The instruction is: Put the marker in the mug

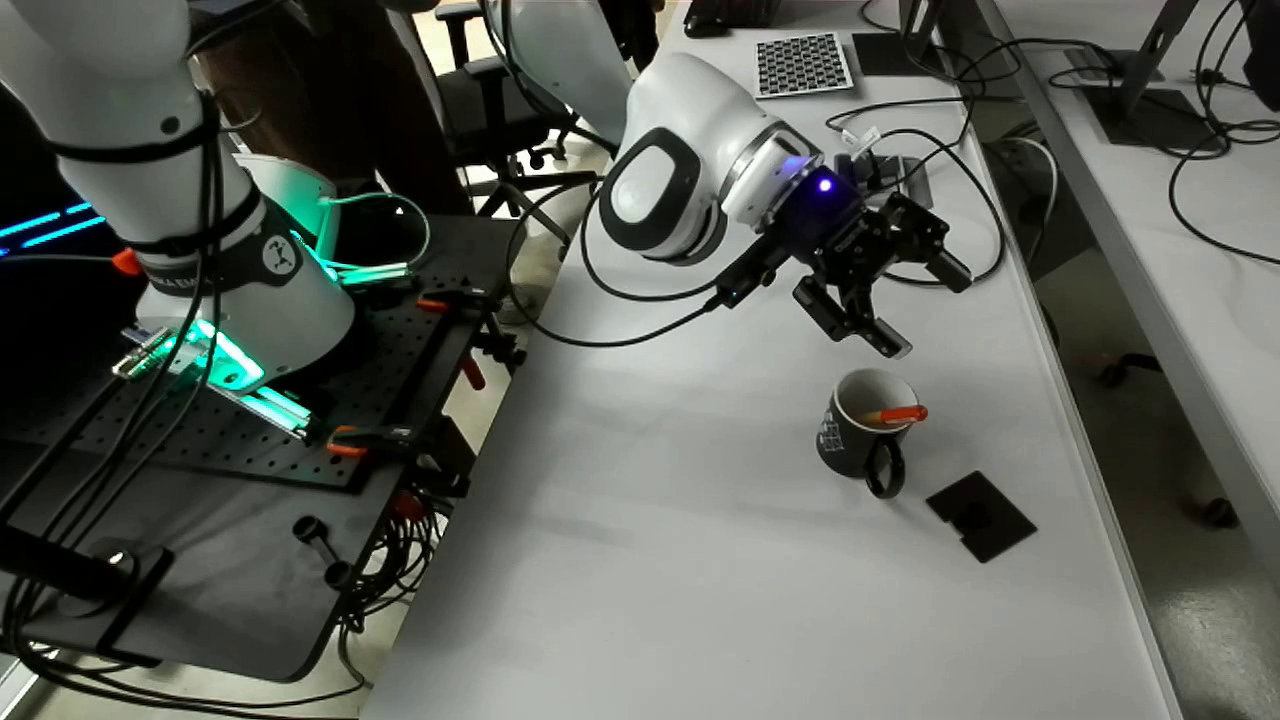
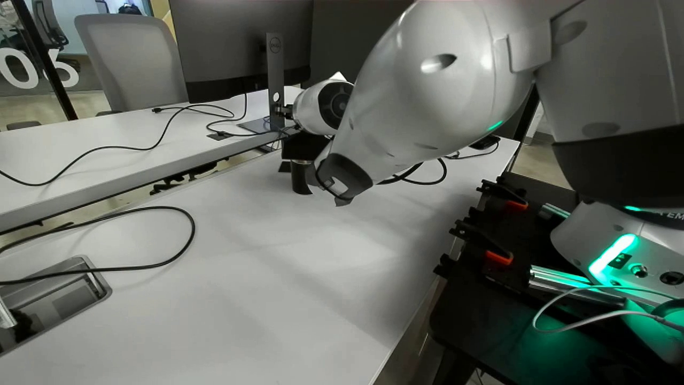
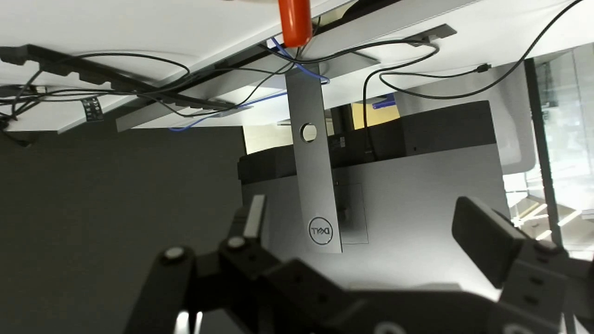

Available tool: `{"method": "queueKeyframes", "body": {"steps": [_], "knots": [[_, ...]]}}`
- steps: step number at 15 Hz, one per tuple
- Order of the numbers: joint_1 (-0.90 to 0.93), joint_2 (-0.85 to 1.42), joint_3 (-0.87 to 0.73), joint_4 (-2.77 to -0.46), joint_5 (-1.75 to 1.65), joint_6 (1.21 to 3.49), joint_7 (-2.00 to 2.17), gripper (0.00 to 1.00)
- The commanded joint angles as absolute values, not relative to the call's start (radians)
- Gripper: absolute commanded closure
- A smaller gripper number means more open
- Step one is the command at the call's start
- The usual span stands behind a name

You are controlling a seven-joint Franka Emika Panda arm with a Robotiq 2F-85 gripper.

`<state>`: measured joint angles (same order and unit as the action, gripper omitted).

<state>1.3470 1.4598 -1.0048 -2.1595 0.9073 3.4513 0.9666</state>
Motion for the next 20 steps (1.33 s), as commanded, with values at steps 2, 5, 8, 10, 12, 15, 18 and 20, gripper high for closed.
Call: {"method": "queueKeyframes", "body": {"steps": [2, 5, 8, 10, 12, 15, 18, 20], "knots": [[1.416, 1.465, -1.063, -2.212, 0.891, 3.454, 0.931, 0.00], [1.489, 1.465, -1.132, -2.257, 0.892, 3.454, 0.873, 0.00], [1.565, 1.463, -1.204, -2.307, 0.910, 3.454, 0.817, 0.00], [1.598, 1.464, -1.233, -2.329, 0.979, 3.453, 0.751, 0.00], [1.623, 1.466, -1.256, -2.356, 1.021, 3.453, 0.717, 0.00], [1.614, 1.462, -1.252, -2.346, 1.015, 3.453, 0.735, 0.00], [1.628, 1.462, -1.254, -2.366, 1.035, 3.453, 0.722, 0.00], [1.619, 1.444, -1.247, -2.355, 1.079, 3.453, 0.666, 0.00]]}}
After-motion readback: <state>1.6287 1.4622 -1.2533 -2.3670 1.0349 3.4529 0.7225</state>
